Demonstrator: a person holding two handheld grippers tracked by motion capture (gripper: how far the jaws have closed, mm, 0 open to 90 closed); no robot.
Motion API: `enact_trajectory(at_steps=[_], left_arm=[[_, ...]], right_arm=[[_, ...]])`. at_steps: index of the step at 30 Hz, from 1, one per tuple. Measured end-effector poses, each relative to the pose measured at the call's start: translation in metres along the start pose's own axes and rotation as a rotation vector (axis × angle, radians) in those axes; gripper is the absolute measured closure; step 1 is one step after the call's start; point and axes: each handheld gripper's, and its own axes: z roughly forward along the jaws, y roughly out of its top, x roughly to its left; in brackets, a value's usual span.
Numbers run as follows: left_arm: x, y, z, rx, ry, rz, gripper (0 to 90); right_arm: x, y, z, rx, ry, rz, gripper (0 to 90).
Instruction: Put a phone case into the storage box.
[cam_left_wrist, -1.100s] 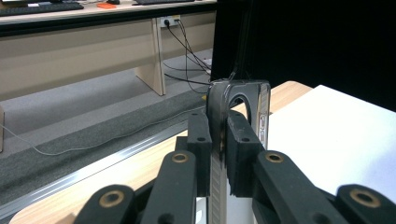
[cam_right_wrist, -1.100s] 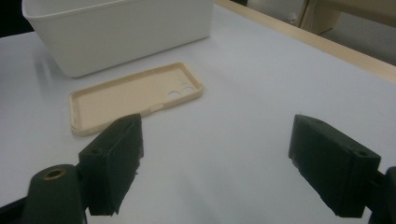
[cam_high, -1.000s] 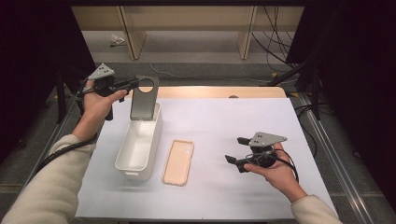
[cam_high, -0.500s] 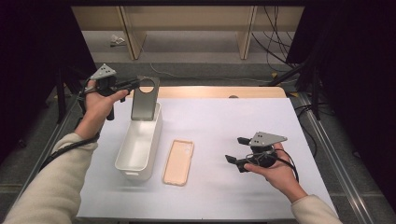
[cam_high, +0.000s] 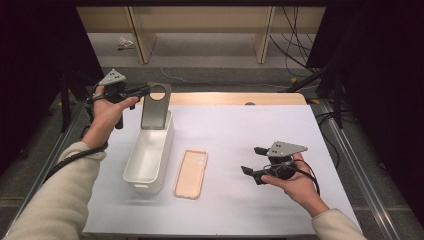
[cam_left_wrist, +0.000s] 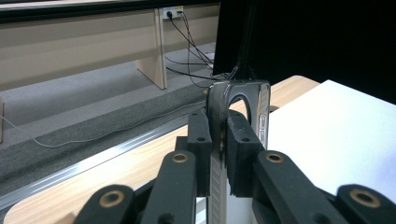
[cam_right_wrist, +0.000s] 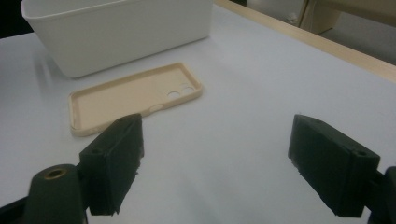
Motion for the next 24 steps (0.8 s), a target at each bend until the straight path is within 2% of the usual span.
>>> enact_trajectory(at_steps=[24], left_arm=[[0.002, -0.011, 0.01, 0.025, 0.01, -0.01, 81.4]], right_arm=[[0.0, 0.0, 0.0, -0.006, 0.001, 0.004, 19.2]])
